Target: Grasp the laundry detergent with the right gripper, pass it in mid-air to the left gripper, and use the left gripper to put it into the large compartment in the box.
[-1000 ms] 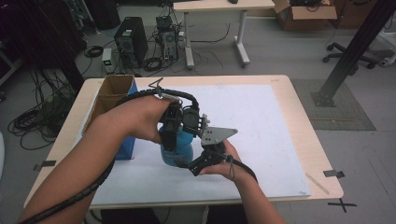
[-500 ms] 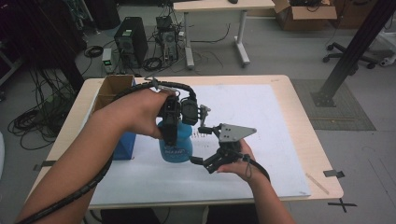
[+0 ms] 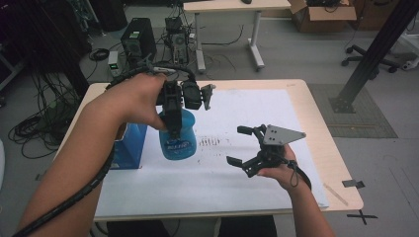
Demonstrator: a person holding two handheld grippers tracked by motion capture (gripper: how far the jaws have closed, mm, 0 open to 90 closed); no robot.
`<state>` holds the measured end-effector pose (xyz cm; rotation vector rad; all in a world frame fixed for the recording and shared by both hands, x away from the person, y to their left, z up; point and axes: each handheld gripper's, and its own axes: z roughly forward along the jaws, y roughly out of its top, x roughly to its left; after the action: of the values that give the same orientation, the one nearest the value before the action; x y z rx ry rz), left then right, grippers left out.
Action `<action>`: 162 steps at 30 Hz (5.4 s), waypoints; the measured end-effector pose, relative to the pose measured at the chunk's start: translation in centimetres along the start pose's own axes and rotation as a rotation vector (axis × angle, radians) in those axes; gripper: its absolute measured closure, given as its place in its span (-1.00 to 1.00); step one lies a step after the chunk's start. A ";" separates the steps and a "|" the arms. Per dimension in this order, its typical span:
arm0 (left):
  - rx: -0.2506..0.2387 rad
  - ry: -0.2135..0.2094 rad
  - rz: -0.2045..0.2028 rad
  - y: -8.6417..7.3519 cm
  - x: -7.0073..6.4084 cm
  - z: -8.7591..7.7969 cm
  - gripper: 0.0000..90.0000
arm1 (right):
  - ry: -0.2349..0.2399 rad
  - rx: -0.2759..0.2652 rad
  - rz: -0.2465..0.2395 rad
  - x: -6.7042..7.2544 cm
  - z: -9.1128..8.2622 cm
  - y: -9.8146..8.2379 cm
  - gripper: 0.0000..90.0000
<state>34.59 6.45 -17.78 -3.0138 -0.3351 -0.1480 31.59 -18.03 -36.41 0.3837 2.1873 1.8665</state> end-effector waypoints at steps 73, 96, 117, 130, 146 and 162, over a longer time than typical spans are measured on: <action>-0.069 -0.057 -1.227 -18.1 11.9 -4.7 -0.14 | -0.058 0.505 -0.128 -5.5 -5.9 7.1 -0.97; -0.030 -0.084 -1.255 -18.4 12.2 -0.4 -0.14 | -0.012 0.720 -0.140 -6.6 -5.3 9.6 -0.95; -0.014 -0.107 -1.219 -17.8 11.9 4.0 -0.14 | 0.076 0.905 -0.100 -7.1 -3.9 9.6 -0.93; -0.003 -0.108 -1.214 -17.8 11.8 6.2 -0.14 | 0.085 0.972 -0.095 -7.1 -3.7 9.6 -0.92; 0.004 -0.086 -1.205 -17.1 11.5 8.8 -0.14 | 0.087 1.013 -0.087 -7.1 -3.5 8.9 -0.92; 0.017 -0.087 -1.197 -16.5 11.1 11.2 -0.14 | 0.090 0.992 -0.081 -6.9 -3.7 8.3 -0.93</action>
<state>42.63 26.15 -26.13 -2.3508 -2.0229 -0.0883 37.17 -22.62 -27.52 0.3556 2.9840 0.6320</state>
